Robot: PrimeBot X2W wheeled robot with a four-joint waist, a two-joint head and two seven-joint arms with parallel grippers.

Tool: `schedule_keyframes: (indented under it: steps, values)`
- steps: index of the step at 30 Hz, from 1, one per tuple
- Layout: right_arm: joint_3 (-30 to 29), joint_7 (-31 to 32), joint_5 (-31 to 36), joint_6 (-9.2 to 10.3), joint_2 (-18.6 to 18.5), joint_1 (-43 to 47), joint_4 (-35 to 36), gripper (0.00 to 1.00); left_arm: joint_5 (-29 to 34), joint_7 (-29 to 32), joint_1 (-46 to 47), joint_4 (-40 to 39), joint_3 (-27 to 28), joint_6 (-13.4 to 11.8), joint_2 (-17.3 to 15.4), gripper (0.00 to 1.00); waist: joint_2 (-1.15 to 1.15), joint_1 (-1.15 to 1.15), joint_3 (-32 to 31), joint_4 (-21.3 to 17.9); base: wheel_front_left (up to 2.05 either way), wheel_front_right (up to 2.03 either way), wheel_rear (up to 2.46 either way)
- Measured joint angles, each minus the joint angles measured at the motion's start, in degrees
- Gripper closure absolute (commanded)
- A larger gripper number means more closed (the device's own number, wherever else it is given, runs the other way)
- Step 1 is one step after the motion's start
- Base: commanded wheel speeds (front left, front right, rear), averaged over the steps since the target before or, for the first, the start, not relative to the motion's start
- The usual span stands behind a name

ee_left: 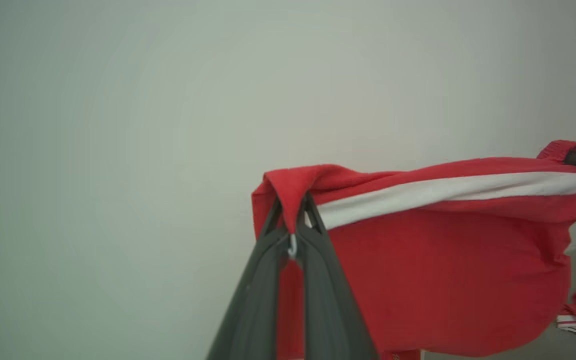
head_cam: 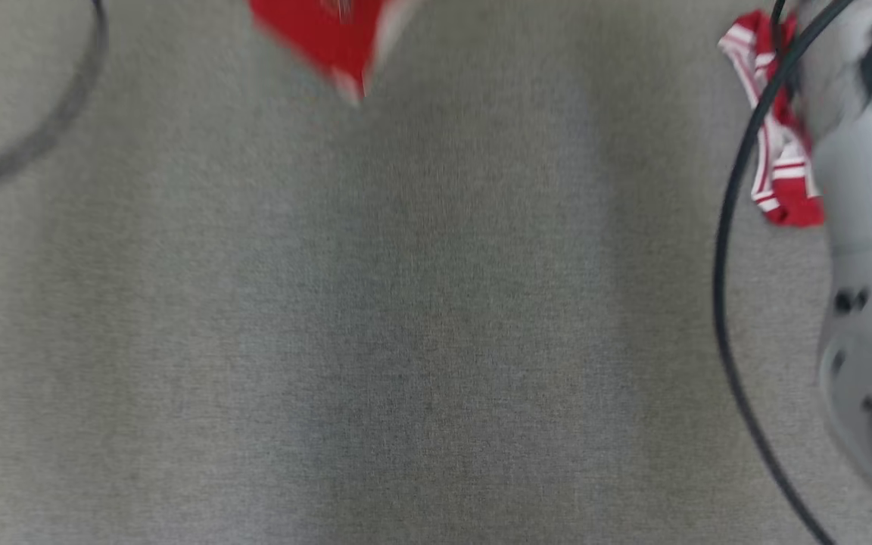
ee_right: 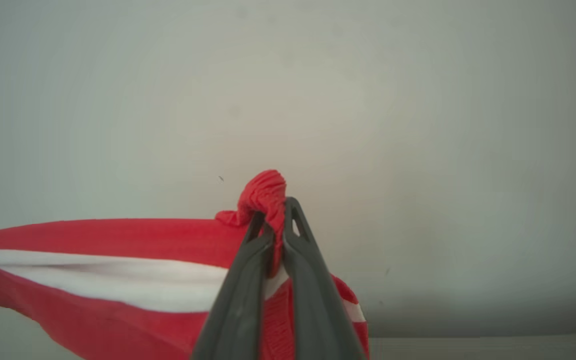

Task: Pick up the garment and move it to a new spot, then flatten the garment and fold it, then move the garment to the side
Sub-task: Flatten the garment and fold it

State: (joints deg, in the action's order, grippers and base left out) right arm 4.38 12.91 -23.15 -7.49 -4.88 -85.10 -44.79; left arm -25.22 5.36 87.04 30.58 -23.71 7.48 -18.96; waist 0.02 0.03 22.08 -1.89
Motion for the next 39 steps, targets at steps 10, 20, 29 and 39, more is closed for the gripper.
schedule_keyframes:
  steps: [10,20,29,39]
  values:
    - [-6.1,-8.7,5.5,-0.04,0.7,-18.2,-13.0,1.0,-1.8,-9.6,21.5,16.1,-2.8,0.0,2.9,1.0,0.0,-0.01,8.7,-0.4,0.0,0.0,0.0]
    - [0.4,-14.5,2.6,-0.04,1.5,-11.0,-16.6,1.0,-6.6,-18.7,14.1,19.5,-7.2,0.0,2.6,1.0,0.0,-0.02,10.1,1.0,0.0,0.0,0.0]
    - [11.1,-18.0,-7.5,-0.03,1.7,10.0,-9.8,1.0,-11.1,-20.1,-11.6,6.8,-4.0,-2.5,1.0,1.0,-0.01,-0.03,4.8,0.0,0.0,0.0,0.0]
    - [16.4,-19.0,-14.7,-0.04,-1.9,35.5,2.1,1.0,-13.0,-20.3,-44.4,-14.7,-1.7,-11.3,0.2,1.0,-0.02,-0.04,-1.9,-0.5,0.0,0.0,0.0]
